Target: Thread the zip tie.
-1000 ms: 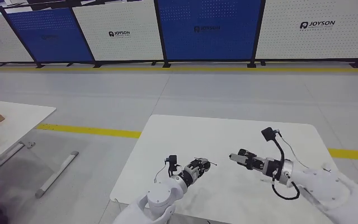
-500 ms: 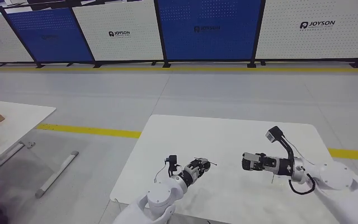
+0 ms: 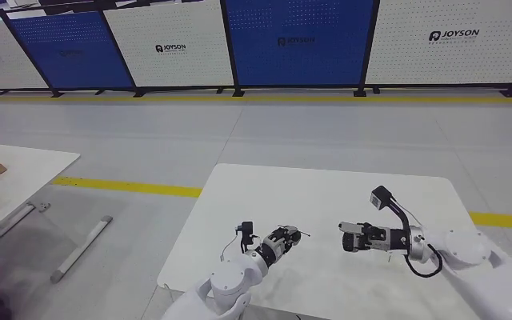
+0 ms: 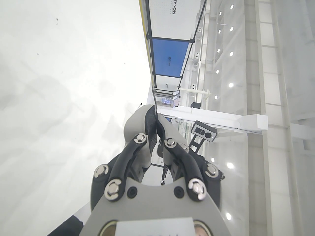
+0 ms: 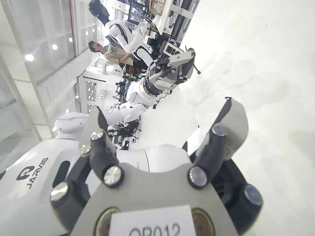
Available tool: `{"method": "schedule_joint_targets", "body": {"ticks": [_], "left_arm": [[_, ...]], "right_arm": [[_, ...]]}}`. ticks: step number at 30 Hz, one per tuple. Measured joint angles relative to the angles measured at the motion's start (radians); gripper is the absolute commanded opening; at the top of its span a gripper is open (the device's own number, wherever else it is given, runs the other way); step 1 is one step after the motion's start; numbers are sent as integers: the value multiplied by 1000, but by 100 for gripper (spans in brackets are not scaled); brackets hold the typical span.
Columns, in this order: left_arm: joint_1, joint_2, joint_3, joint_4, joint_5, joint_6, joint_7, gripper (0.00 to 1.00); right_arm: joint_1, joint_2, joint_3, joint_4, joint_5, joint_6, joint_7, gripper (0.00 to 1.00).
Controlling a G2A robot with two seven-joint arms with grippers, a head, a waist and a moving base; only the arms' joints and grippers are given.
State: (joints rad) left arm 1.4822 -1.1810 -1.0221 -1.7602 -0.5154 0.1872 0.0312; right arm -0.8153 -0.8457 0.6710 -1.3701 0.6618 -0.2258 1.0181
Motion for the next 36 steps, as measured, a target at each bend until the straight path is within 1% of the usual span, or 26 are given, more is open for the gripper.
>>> {"method": "schedule_joint_targets", "body": {"ticks": [3,8,12,13,27,30,32,33,34,36], "left_arm": [[0,0,0,0,0,0,0,0],[0,0,0,0,0,0,0,0],[0,0,0,0,0,0,0,0],[0,0,0,0,0,0,0,0],[0,0,0,0,0,0,0,0],[1,-1,1,1,0,-4,0,0],[2,-2,1,0,0,-7,-3,0],[4,-2,2,-2,0,-6,-7,0],[6,-2,1,-7,0,-3,-14,0],[10,-1,0,-15,1,2,-20,0]], "right_arm": [[17,-29,-32,44,5,-5,15,100],[54,-85,-87,139,20,-13,43,100],[89,-127,-126,209,6,27,41,100],[92,-132,-130,219,10,37,41,100],[91,-131,-129,218,11,34,42,100],[82,-135,-130,211,-3,47,38,100],[81,-142,-123,223,11,27,69,100],[82,-146,-118,235,32,3,94,100],[86,-153,-113,259,56,-34,131,100],[101,-168,-115,302,60,-70,156,100]]}}
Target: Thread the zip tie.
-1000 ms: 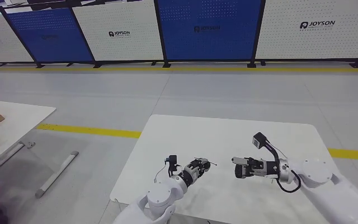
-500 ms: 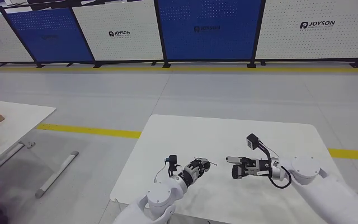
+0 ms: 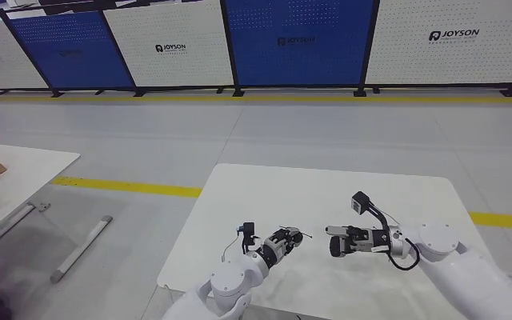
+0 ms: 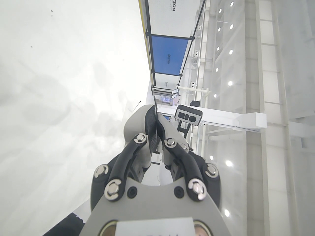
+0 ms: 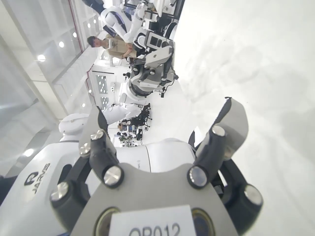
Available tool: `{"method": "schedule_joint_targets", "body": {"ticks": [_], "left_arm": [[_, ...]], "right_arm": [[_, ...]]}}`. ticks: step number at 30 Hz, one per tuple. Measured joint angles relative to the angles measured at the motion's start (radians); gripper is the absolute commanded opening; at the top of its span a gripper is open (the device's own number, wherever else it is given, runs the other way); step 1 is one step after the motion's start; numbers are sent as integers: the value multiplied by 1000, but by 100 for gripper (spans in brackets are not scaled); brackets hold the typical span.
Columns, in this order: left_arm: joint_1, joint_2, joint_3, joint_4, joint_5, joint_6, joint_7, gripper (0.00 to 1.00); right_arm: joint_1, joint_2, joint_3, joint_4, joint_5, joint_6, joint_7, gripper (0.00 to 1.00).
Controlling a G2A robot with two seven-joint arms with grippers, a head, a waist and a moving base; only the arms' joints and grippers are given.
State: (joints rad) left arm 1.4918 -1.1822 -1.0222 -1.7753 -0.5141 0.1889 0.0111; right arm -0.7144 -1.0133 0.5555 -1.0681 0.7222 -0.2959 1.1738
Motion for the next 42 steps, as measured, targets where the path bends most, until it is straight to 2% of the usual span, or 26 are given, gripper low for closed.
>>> {"method": "schedule_joint_targets", "body": {"ticks": [3,7,8,11,19,23,28,37,42], "left_arm": [[3,-1,5,-9,2,4,-3,0],[-3,-5,14,-9,-16,19,-25,0],[-5,-6,17,-8,-19,20,-23,0],[-10,-10,22,-4,-21,20,3,0],[-10,-10,22,-4,-20,19,3,0],[-14,-12,27,2,-22,16,2,0],[-25,-20,43,2,-26,21,30,0],[-26,-22,44,2,-28,19,42,0],[-28,-26,48,9,-24,1,55,0]], "right_arm": [[25,-33,-23,49,-15,-20,3,100],[59,-81,-56,116,-17,-10,14,100],[62,-84,-59,122,-17,-7,14,100],[62,-84,-58,121,-18,-7,14,100],[61,-84,-58,120,-18,-7,13,100],[40,-83,-50,86,-61,6,-24,100],[49,-100,-41,95,-77,26,-31,100],[51,-104,-40,99,-78,25,-39,100],[19,-99,-8,81,-64,2,-53,100]]}}
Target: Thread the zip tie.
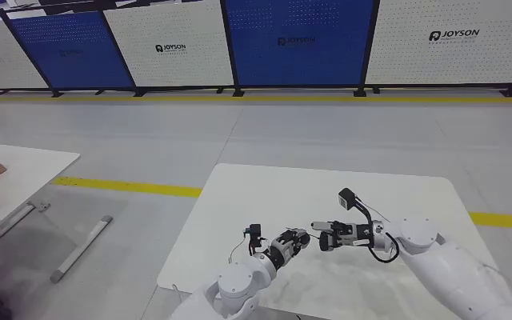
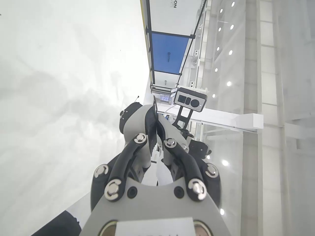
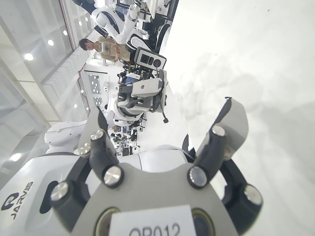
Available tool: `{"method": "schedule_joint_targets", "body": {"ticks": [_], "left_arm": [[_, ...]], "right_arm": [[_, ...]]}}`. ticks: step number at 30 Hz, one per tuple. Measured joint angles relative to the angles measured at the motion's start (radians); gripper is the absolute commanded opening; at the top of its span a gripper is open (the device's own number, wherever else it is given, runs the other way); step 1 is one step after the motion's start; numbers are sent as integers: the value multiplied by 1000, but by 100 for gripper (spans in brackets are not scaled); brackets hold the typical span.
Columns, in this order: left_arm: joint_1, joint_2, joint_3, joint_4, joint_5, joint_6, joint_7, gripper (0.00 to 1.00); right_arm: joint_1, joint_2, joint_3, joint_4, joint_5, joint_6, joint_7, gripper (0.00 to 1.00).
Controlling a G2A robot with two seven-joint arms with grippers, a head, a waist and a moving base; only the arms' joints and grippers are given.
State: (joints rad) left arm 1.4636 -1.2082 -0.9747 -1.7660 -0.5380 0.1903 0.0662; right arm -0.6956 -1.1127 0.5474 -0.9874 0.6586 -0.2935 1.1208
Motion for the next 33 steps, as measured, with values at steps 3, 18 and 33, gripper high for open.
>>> {"method": "schedule_joint_targets", "body": {"ticks": [3,18,33], "left_arm": [[0,-2,-4,4,-9,-8,-1,0],[10,-2,-24,2,-19,-2,-51,0],[15,-5,-34,5,-19,-2,-63,0]], "right_arm": [[-16,6,33,11,29,-28,40,100],[-3,-22,57,54,4,77,92,24],[8,-58,73,110,-14,87,128,35]]}}
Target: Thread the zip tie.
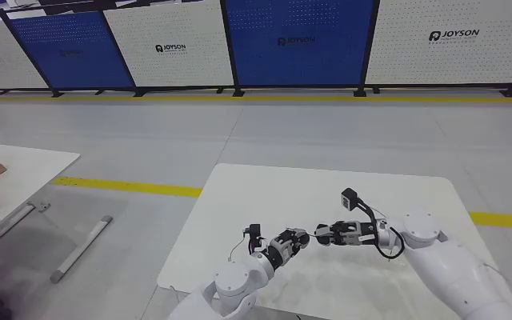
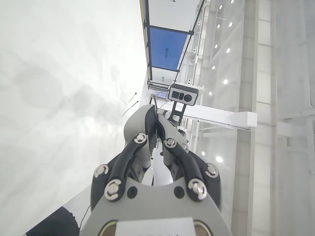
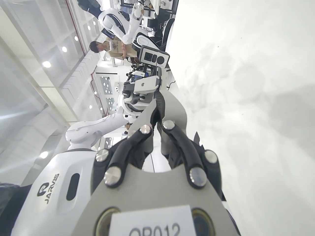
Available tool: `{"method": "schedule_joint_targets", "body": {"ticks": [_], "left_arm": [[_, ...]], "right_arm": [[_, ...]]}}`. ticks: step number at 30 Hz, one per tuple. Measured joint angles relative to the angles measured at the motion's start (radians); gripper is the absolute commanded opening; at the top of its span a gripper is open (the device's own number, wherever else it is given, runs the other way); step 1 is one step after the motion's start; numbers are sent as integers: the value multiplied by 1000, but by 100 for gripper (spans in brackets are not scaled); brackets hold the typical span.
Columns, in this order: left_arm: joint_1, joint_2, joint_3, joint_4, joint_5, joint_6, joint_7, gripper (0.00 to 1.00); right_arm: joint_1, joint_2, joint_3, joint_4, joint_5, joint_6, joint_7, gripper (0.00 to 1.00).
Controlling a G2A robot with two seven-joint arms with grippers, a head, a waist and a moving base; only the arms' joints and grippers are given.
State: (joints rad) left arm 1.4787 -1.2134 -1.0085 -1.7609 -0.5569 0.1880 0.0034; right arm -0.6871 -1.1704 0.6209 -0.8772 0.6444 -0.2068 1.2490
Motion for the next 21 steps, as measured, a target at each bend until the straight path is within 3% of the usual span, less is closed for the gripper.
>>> {"method": "schedule_joint_targets", "body": {"ticks": [4,8,13,14,21], "left_arm": [[1,-1,-2,0,1,0,0,0],[1,-2,-1,2,5,0,2,0],[0,-4,0,3,6,1,5,0],[1,-5,-1,3,6,0,5,0],[2,-7,-2,4,7,-1,8,0]], "right_arm": [[-1,-8,3,4,-12,3,9,37],[-3,-14,8,5,-23,2,11,31],[-5,-19,18,9,-34,1,17,10],[-6,-19,20,10,-36,2,18,0],[-12,-25,36,13,-46,3,22,0]]}}
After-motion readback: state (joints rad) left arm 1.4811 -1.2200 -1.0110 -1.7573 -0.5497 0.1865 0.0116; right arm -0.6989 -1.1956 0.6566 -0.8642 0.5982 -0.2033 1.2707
